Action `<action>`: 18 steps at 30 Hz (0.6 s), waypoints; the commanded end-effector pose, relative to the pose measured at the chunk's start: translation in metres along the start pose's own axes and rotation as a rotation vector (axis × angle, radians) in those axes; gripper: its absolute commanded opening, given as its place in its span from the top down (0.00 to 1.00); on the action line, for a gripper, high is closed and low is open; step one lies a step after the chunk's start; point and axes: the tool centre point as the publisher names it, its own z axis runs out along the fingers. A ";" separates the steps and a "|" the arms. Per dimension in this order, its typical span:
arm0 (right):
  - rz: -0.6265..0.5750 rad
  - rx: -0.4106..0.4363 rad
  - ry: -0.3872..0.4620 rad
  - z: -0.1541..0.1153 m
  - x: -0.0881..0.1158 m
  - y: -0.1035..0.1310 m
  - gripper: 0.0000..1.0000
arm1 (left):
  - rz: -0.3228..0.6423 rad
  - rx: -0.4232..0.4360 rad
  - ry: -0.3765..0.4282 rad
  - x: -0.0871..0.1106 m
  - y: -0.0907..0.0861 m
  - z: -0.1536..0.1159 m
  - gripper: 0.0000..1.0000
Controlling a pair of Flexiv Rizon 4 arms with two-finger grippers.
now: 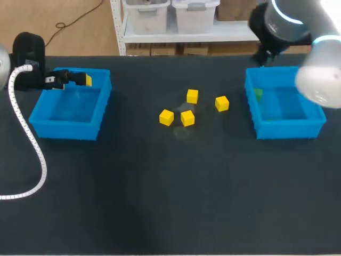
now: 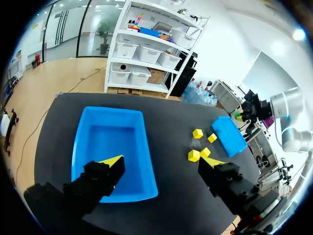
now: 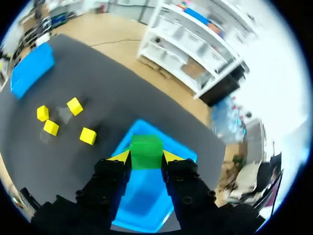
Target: Put the green cubes in the right bin and the yellow cubes in the left bin.
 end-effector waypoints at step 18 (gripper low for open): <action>0.340 -0.053 -0.219 0.034 0.044 0.011 1.00 | 0.002 0.011 -0.008 0.002 0.002 0.000 0.00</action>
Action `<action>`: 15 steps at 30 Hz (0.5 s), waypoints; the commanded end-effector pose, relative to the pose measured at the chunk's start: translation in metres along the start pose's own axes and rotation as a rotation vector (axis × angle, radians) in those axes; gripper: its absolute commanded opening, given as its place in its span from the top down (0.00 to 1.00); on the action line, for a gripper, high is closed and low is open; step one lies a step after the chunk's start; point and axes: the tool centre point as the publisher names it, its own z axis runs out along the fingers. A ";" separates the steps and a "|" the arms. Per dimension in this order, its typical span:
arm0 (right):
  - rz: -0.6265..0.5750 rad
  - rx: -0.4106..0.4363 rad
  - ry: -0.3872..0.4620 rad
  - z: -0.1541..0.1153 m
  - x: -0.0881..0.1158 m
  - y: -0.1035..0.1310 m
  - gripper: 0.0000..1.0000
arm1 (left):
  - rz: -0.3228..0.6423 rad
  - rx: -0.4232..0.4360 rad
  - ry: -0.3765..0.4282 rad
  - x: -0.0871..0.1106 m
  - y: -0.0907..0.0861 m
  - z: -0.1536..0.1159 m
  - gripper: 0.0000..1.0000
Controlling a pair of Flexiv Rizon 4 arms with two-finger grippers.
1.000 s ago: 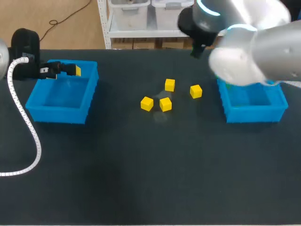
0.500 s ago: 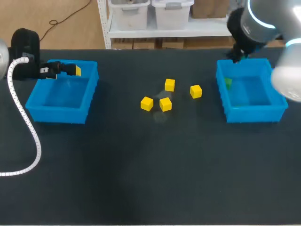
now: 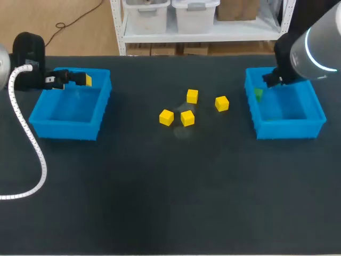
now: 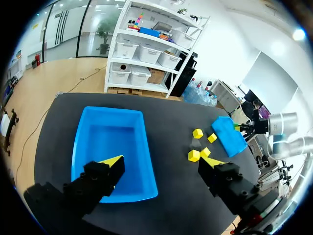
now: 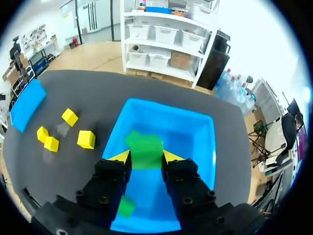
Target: Put the green cubes in the right bin and the yellow cubes in the left bin.
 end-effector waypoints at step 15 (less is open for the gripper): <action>-0.004 -0.001 -0.070 0.003 0.003 0.006 0.00 | 0.002 0.011 -0.008 0.002 0.002 0.000 0.00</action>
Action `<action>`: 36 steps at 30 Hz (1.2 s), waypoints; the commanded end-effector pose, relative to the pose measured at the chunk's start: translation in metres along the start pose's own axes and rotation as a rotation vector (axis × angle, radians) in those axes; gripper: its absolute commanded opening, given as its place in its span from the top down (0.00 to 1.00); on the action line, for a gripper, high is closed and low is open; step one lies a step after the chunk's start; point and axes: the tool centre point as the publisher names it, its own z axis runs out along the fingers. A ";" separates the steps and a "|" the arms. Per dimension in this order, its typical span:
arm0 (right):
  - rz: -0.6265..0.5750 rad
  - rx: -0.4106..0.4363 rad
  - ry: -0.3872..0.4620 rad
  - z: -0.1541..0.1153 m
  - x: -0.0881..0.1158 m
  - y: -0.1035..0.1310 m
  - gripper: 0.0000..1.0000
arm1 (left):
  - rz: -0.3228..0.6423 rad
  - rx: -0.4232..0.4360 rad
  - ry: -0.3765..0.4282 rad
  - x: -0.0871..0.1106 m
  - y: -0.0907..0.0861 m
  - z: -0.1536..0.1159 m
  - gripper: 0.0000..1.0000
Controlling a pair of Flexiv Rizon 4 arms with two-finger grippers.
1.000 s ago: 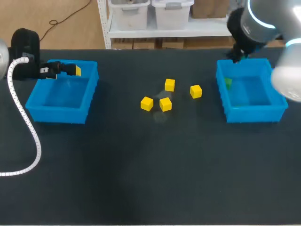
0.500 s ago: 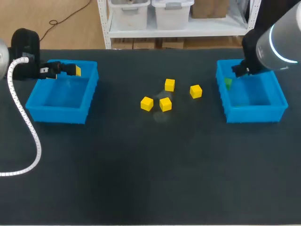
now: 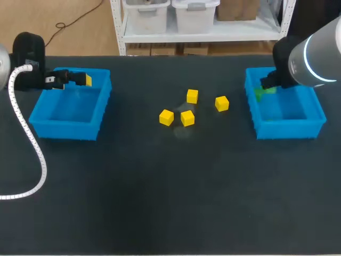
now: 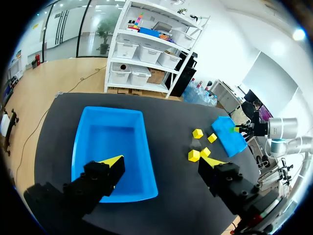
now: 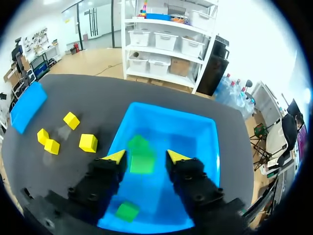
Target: Put the green cubes in the right bin and the yellow cubes in the left bin.
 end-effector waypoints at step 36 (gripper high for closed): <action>0.001 0.001 -0.013 0.000 0.002 0.000 0.00 | 0.404 -0.092 0.365 -0.041 -0.077 0.077 0.00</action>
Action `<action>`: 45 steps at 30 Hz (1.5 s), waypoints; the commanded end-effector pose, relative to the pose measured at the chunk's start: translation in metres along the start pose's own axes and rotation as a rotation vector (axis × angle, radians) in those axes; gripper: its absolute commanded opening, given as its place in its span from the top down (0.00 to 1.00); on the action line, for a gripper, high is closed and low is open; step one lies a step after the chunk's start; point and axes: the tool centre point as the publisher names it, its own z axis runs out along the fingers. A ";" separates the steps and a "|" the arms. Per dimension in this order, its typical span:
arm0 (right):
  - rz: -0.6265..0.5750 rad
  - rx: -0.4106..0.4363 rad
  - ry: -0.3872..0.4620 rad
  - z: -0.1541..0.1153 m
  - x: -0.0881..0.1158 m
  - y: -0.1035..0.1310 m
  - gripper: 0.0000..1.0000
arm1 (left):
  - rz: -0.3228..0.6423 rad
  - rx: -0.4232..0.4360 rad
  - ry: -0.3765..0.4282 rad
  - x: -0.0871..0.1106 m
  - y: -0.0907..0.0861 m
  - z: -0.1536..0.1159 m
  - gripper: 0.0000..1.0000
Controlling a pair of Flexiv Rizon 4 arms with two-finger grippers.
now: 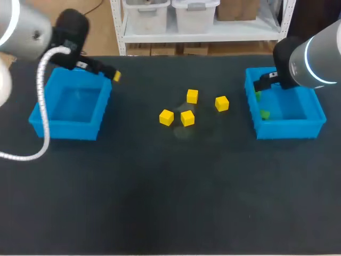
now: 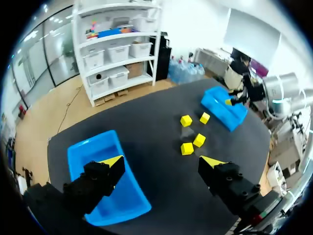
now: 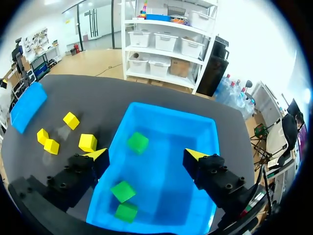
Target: Put the green cubes in the right bin and the yellow cubes in the left bin.
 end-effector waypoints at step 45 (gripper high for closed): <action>0.000 0.002 -0.005 0.000 0.001 0.000 0.00 | 0.202 0.012 0.705 0.004 -0.084 0.148 0.00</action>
